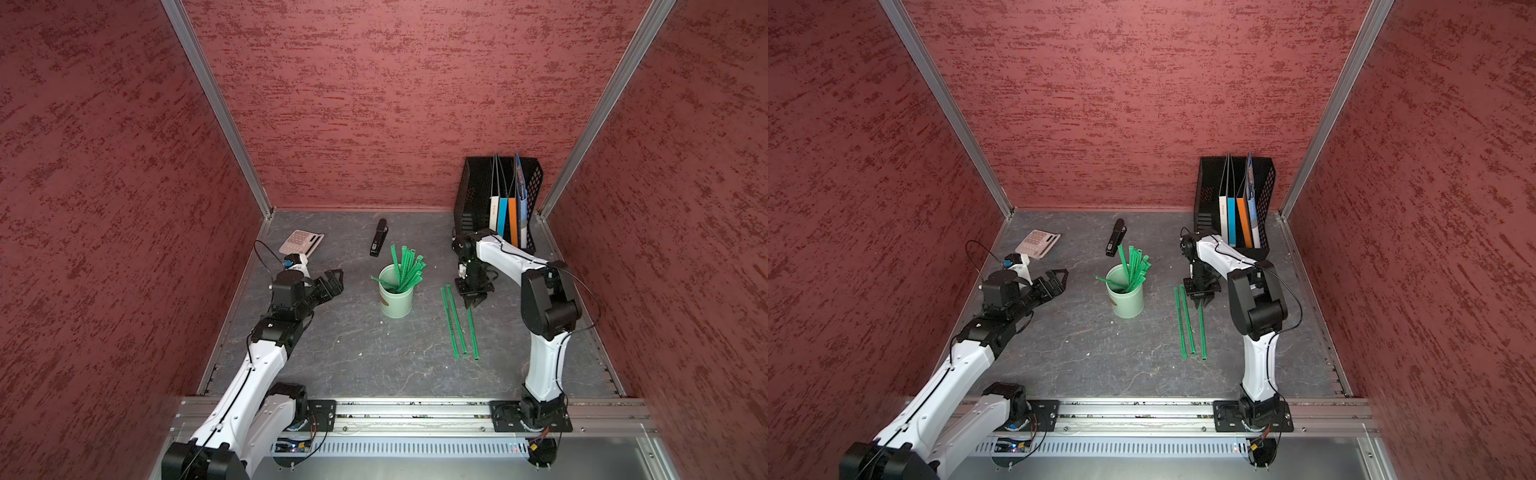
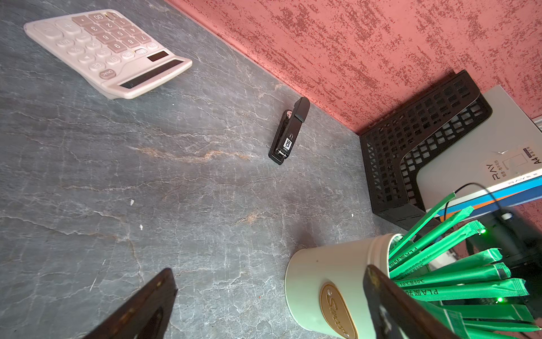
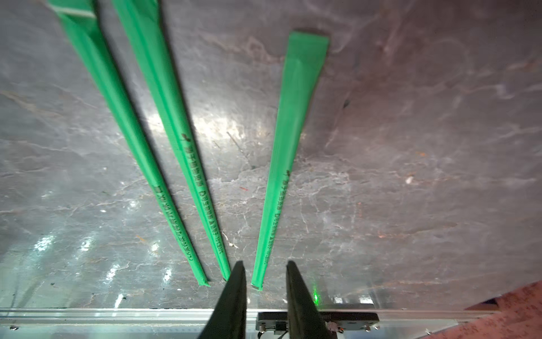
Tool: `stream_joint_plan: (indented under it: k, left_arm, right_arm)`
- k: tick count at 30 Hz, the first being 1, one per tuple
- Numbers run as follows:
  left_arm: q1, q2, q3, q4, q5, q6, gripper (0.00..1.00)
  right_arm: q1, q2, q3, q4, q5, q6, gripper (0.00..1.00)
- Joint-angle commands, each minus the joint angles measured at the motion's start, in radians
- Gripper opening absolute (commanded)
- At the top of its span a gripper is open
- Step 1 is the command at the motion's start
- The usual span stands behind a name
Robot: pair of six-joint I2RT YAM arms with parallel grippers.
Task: Take the straws out of the storage container
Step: Place the straw at the center of the board.
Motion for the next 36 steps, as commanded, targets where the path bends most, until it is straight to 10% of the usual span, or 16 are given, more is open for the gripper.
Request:
stream_joint_plan:
  k: [1,36]
  left_arm:
    - [0.008,0.01,0.002,0.016,0.015,0.005,1.0]
    - [0.005,0.013,0.059,-0.044,0.01,0.023,1.0]
  right_arm:
    - [-0.006,-0.05,-0.07,0.095,-0.042,0.026,0.24]
    - [-0.021,0.04,-0.09,0.208,-0.043,0.014,0.15]
